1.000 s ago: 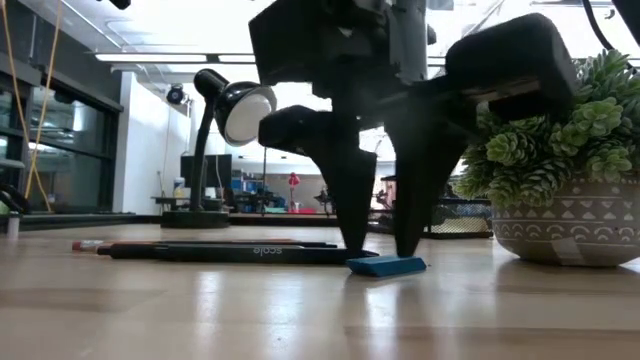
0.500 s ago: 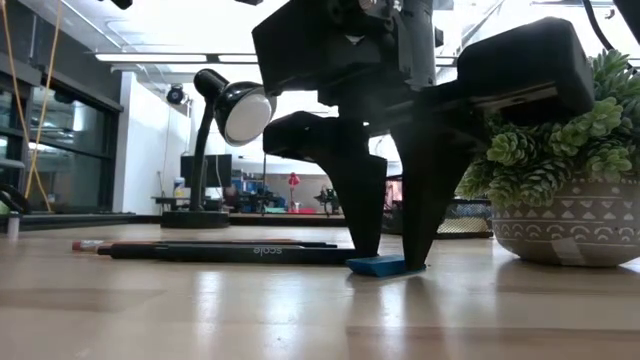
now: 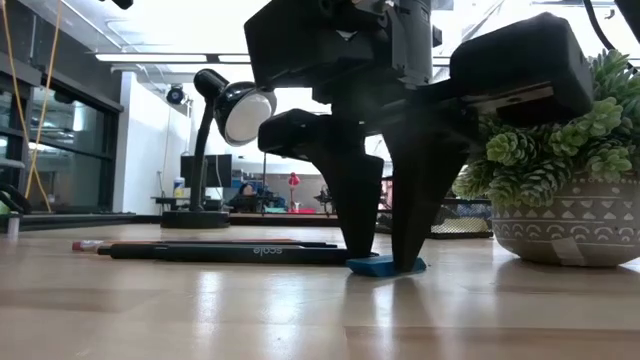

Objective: Pick and place office supplies into organizer
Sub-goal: Put the blue eraser into the desk organizer

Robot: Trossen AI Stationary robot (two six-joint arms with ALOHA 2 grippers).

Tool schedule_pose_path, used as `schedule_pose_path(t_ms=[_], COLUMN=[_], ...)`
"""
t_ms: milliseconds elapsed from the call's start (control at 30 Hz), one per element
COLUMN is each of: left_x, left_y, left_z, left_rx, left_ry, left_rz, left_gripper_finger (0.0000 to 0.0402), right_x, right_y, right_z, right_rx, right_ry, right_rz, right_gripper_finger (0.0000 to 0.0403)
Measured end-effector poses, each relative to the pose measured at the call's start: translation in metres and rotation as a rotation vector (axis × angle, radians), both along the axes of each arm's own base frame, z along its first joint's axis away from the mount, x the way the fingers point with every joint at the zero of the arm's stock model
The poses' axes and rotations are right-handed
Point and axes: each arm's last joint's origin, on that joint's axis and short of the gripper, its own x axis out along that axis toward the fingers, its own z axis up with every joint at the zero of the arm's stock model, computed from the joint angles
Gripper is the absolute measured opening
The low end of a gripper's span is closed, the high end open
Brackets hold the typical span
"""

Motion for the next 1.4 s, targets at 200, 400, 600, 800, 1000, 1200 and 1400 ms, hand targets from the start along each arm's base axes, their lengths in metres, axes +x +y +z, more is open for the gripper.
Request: schedule_pose_path(t_ms=[200, 400, 600, 800, 1000, 1200, 1400], left_x=[0.0, 0.0, 0.0, 0.0, 0.0, 0.0, 0.0], left_y=[0.0, 0.0001, 0.0, 0.0, 0.0, 0.0, 0.0001], left_z=[0.0, 0.0001, 0.0001, 0.0001, 0.0001, 0.0001, 0.0002], left_rx=[0.0, 0.001, 0.0, -0.001, -0.001, -0.001, 0.001], left_ry=[-0.001, -0.001, -0.001, -0.002, -0.002, -0.002, -0.003], left_rz=[0.001, 0.0, 0.001, 0.002, 0.002, 0.002, 0.002], left_gripper_finger=[0.0095, 0.0095, 0.0095, 0.0095, 0.0095, 0.0095, 0.0095], right_x=[0.0002, 0.0002, 0.0003, 0.0001, -0.0013, -0.0027, -0.0038], right_y=[0.0004, 0.0004, 0.0004, 0.0004, -0.0004, 0.0014, 0.0025], right_z=[0.0, 0.0002, 0.0002, 0.0002, 0.0004, 0.0003, 0.0055], right_rx=[-0.001, 0.001, 0.005, 0.005, -0.017, -0.022, -0.025], right_ry=[-0.004, -0.005, -0.003, -0.002, 0.007, 0.013, 0.028], right_rz=[0.0, 0.0, 0.0, 0.0, -0.014, -0.014, -0.011], right_gripper_finger=[0.0109, 0.0089, 0.0086, 0.0084, 0.0083, 0.0083, 0.0083])
